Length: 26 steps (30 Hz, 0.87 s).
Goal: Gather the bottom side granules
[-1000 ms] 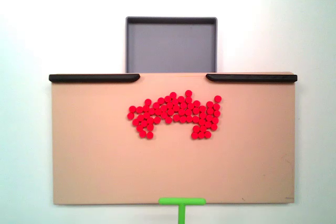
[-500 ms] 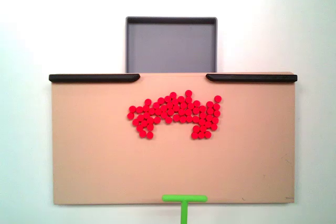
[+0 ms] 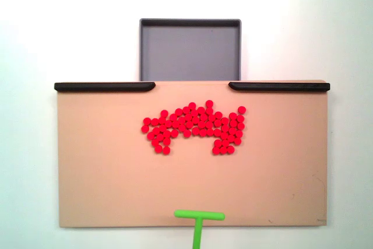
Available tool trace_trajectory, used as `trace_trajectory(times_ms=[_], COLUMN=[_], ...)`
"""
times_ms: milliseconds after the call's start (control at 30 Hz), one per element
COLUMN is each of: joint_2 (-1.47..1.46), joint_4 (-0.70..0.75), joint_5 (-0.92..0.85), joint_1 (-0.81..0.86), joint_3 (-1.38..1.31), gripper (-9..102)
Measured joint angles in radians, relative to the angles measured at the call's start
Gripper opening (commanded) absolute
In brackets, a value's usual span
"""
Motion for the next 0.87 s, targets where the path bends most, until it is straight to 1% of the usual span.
trace_trajectory(times_ms=[867], joint_2=[-0.006], joint_4=[0.000], joint_5=[0.020], joint_1=[-0.015], joint_3=[-0.002], gripper=[0])
